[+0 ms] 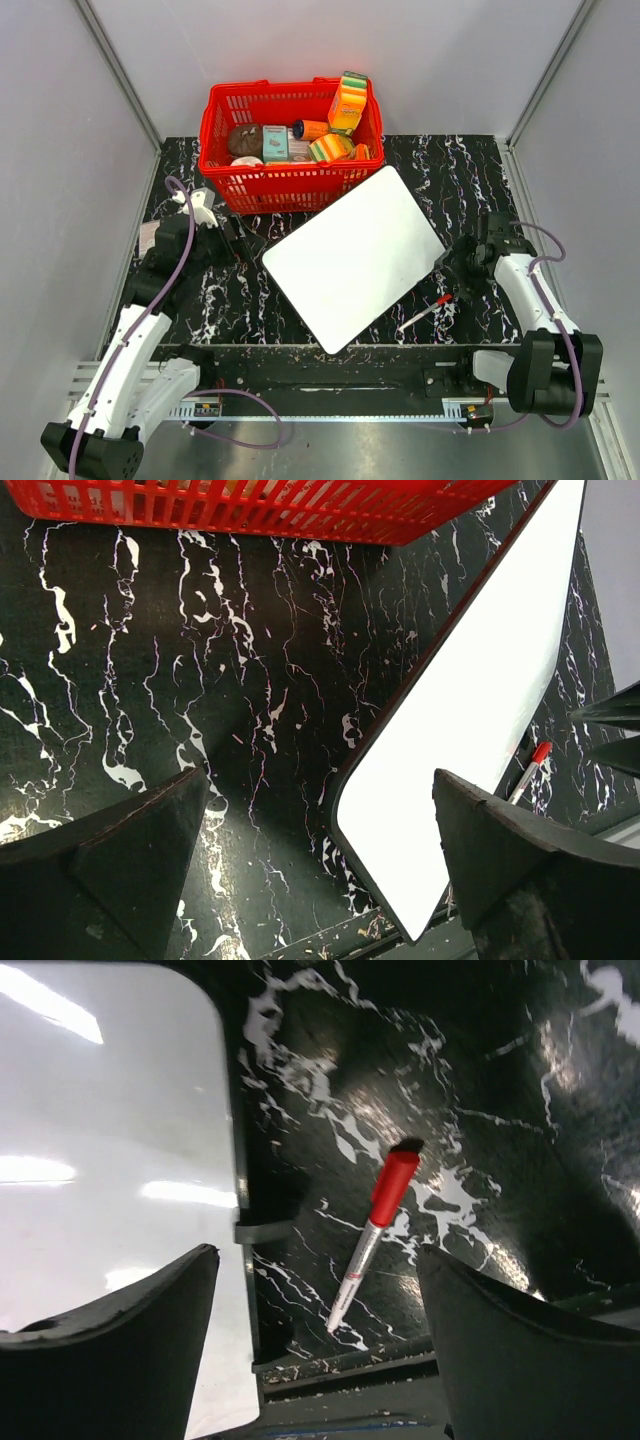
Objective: Write a sentence on the whiteboard
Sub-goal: Pick up the whiteboard marker without the cap from the center of the board.
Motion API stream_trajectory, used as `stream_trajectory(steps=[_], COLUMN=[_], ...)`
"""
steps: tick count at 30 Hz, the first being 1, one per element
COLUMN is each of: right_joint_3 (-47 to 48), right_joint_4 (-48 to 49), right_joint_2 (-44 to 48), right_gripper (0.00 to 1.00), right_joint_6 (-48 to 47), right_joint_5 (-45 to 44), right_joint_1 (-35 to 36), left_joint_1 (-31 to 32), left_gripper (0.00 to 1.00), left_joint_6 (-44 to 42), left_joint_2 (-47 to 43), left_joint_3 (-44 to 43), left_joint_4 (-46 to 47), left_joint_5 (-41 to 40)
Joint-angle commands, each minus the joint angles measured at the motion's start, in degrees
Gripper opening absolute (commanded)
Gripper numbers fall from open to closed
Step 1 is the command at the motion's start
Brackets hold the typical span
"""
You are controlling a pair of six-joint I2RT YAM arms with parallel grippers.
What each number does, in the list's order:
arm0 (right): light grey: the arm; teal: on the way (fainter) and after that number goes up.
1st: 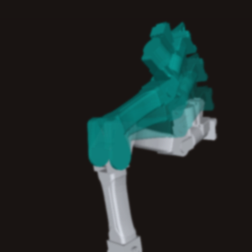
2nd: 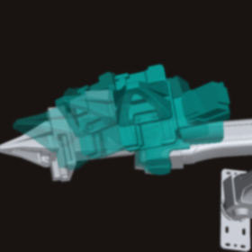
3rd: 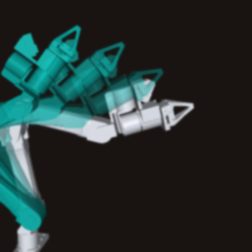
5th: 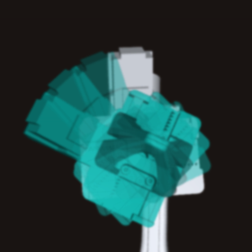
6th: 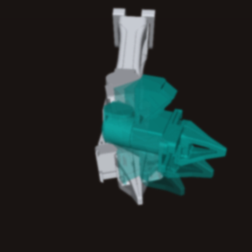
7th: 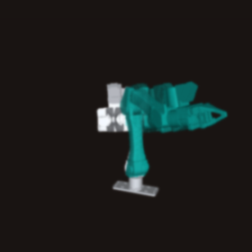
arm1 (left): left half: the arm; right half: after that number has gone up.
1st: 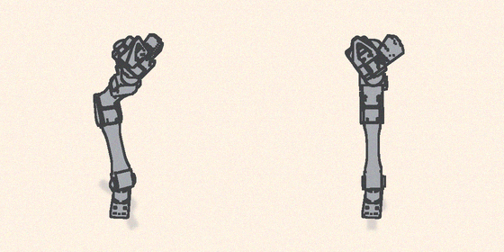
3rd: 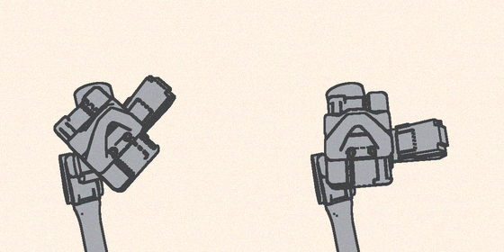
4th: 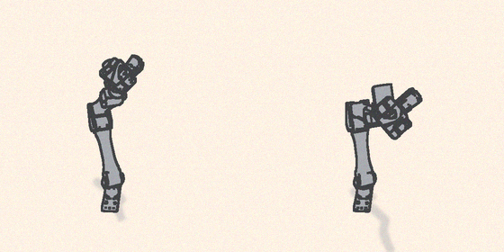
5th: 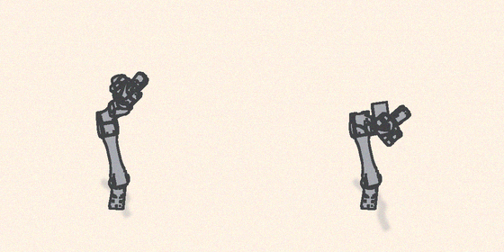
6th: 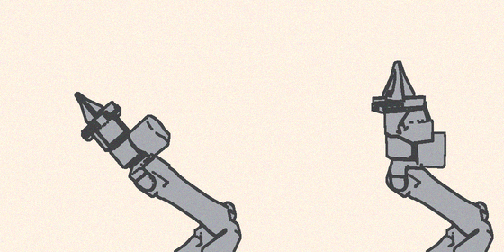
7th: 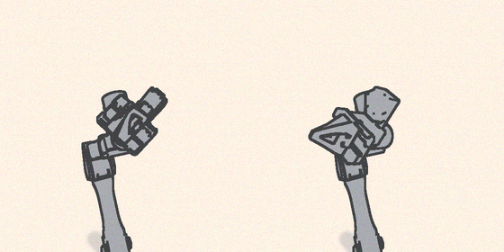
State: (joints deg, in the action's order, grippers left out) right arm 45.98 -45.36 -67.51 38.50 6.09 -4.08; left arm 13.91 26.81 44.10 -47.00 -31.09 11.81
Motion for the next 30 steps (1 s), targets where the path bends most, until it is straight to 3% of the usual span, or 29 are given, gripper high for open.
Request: stream_trajectory(steps=[1, 12, 17, 21, 23, 24, 30], right_joint_3=[-3.69, -9.06, -9.24, -9.41, -9.76, -10.11, -10.99], right_joint_4=[-1.31, 5.37, 7.83, 9.33, 10.29, 10.56, 12.23], right_joint_2=[-0.17, -6.23, -11.23, -13.09, -13.88, -14.23, -14.59], right_gripper=[0.83, 0.63, 0.43, 0.35, 0.23, 0.09, 0.00], right_joint_6=[5.44, 7.73, 7.11, 7.29, 7.03, 7.03, 5.71], right_joint_5=[1.82, -0.46, -0.29, 1.20, 1.38, 1.56, 5.67], right_joint_1=[0.12, 0.03, 0.03, 0.03, 0.03, 0.03, 0.03], left_joint_1=[-0.20, -0.29, -0.29, -0.20, -0.29, -0.20, -0.20], left_gripper=[0.99, 0.99, 0.99, 0.99, 0.99, 0.99, 0.99], left_joint_6=[-1.14, -1.32, -1.23, -1.49, -1.50, -1.67, -3.51], left_joint_2=[-0.06, -0.68, -0.50, -0.41, -0.68, -0.68, -0.77], left_joint_3=[-1.87, -2.30, -2.65, -3.44, -3.88, -3.97, -6.87], left_joint_4=[1.91, 1.91, 1.82, 0.60, 0.24, -0.02, -3.18], left_joint_5=[2.60, 3.13, 3.39, 3.13, 3.04, 2.95, 0.23])
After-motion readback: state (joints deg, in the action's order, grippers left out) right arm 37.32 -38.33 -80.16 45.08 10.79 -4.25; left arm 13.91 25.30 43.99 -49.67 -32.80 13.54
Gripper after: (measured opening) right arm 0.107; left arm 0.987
